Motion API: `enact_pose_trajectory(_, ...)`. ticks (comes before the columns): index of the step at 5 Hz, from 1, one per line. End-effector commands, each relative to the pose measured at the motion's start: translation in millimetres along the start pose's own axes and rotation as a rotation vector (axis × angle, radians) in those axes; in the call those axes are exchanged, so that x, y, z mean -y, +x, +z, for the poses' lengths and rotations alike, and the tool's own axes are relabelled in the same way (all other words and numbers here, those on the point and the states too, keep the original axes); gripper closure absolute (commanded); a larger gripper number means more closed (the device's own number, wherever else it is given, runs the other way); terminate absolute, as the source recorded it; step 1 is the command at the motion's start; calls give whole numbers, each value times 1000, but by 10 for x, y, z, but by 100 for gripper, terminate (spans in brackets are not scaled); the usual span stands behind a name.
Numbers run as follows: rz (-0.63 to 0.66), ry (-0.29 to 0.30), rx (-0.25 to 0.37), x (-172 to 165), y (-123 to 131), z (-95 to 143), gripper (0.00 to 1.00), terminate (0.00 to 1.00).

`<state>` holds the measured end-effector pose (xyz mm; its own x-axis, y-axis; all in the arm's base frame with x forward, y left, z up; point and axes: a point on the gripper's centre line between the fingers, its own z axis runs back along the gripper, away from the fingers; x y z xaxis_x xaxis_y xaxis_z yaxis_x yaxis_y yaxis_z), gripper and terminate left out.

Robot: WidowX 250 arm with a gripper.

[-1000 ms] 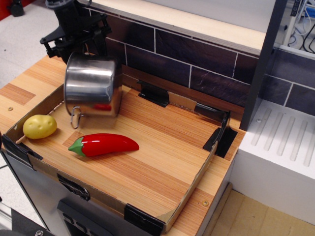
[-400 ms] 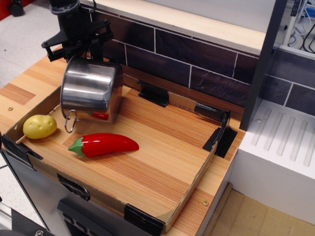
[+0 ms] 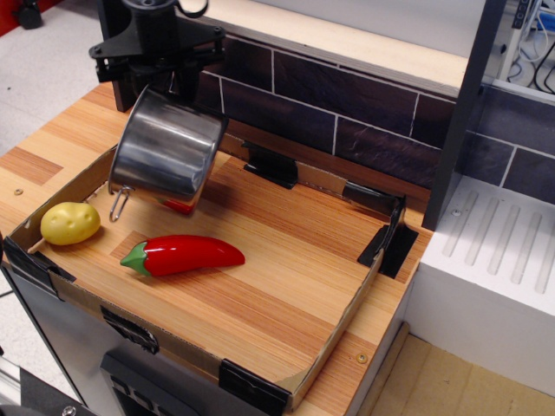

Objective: Upright metal pot

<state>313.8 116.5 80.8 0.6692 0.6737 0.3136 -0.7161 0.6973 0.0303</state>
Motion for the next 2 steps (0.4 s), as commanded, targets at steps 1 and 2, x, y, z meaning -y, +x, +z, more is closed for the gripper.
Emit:
enact_pose_trajectory(1,-193,177,409,179,12,374,100,0)
enact_pose_trajectory(2,-256,221,499,259,10,369,100,0)
